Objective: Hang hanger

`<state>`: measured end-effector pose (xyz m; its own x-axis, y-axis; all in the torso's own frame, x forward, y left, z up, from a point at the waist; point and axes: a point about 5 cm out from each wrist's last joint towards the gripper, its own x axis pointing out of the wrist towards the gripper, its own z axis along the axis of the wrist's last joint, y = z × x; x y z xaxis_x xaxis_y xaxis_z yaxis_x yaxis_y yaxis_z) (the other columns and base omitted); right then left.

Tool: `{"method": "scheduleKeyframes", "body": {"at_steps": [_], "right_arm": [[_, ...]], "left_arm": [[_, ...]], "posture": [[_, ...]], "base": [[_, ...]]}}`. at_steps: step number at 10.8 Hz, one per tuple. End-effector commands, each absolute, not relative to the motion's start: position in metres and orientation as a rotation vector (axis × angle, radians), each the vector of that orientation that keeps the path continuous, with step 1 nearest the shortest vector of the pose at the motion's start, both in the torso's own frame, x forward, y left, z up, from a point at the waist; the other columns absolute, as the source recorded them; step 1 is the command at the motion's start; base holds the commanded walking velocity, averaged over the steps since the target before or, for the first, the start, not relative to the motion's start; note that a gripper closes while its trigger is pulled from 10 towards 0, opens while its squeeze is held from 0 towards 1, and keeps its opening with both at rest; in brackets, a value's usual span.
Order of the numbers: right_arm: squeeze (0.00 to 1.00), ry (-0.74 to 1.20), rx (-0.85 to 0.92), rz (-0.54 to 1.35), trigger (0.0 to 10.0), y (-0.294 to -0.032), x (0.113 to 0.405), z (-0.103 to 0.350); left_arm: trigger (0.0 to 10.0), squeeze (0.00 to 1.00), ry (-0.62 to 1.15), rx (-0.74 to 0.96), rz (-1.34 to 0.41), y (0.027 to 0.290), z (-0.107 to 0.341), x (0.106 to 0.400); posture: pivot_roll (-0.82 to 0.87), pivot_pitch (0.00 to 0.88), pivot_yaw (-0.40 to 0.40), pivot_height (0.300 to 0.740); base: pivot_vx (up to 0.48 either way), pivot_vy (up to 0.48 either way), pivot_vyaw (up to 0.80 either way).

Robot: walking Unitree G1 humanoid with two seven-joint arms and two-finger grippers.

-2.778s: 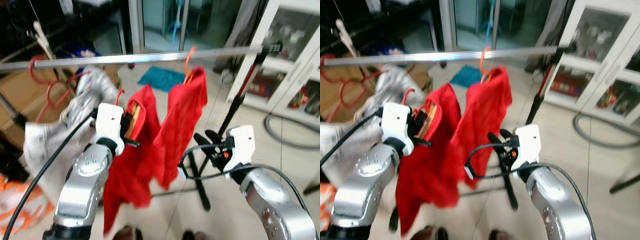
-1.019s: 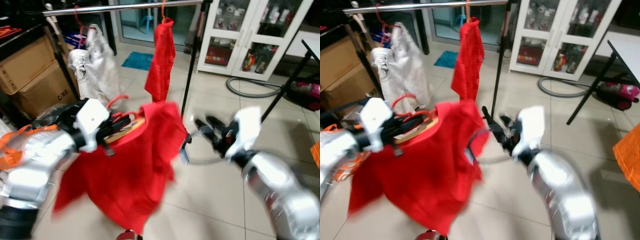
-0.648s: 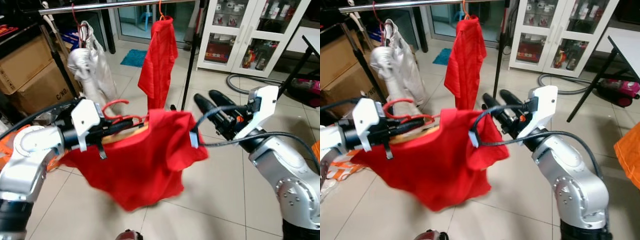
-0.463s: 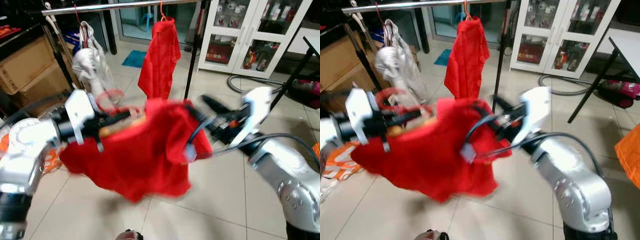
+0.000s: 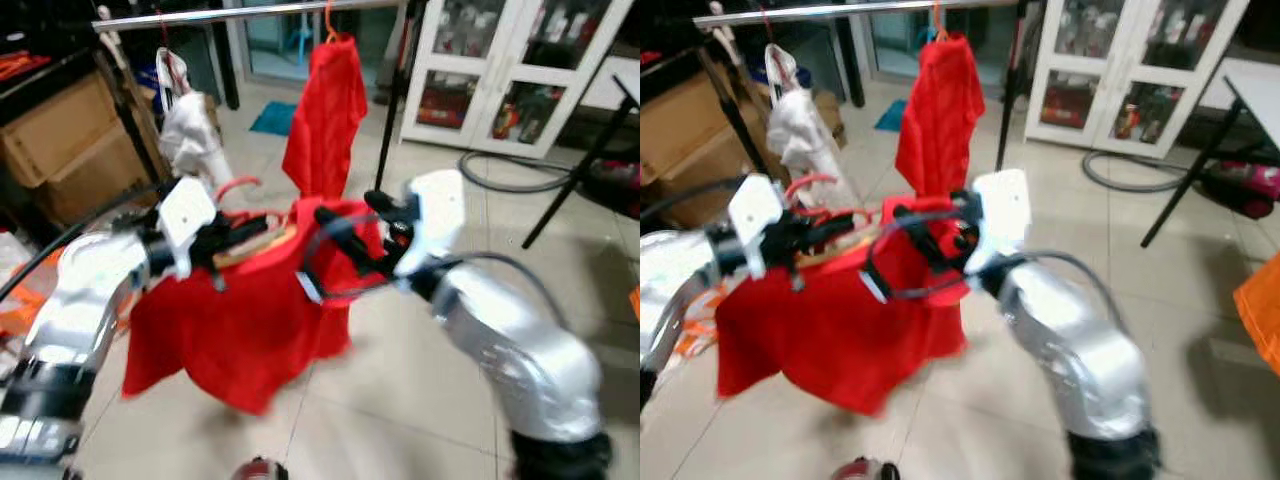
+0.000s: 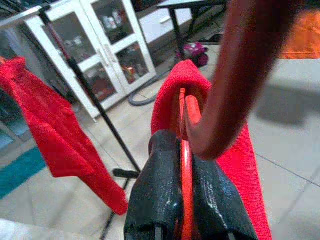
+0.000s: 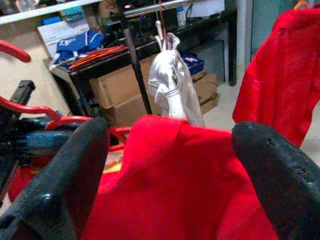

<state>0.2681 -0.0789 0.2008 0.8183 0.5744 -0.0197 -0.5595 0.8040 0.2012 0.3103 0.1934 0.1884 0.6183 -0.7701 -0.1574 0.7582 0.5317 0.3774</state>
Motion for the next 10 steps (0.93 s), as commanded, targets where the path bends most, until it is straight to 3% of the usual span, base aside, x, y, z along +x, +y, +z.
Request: {"method": "scheduleKeyframes", "body": {"at_steps": [1,2,3,7,9,10], "right_arm": [[1.00,0.070,0.197,0.598,10.0,-0.079,0.271,0.205],[1.00,0.110,0.231,0.665,10.0,-0.070,0.267,0.206],[1.00,0.149,0.147,0.635,10.0,-0.071,0.268,0.197],[1.00,0.171,0.206,0.642,10.0,-0.062,0.268,0.200],[1.00,0.208,0.074,0.533,10.0,-0.072,0.272,0.189],[0.64,0.234,0.010,0.456,10.0,-0.082,0.274,0.183]], "left_arm": [[10.0,0.00,-0.080,0.466,-0.898,0.192,0.199,0.313],[10.0,0.00,-0.088,0.473,-0.867,0.191,0.200,0.318],[10.0,0.00,-0.101,0.463,-0.863,0.189,0.202,0.320],[10.0,0.00,-0.140,0.388,-0.927,0.162,0.197,0.318],[10.0,0.00,-0.156,0.372,-0.959,0.145,0.194,0.320],[10.0,0.00,-0.162,0.380,-0.978,0.137,0.191,0.321]], "posture": [[-0.01,0.032,0.067,0.740],[-0.01,0.033,0.068,0.740],[-0.01,0.033,0.068,0.740],[0.00,0.034,0.059,0.740],[-0.02,0.037,0.075,0.740],[-0.03,0.039,0.083,0.740]], "base": [[0.000,0.000,0.00],[0.000,0.000,0.00],[0.000,0.000,0.00],[0.000,0.000,0.00],[0.000,0.000,0.00],[0.000,0.000,0.00]]}}
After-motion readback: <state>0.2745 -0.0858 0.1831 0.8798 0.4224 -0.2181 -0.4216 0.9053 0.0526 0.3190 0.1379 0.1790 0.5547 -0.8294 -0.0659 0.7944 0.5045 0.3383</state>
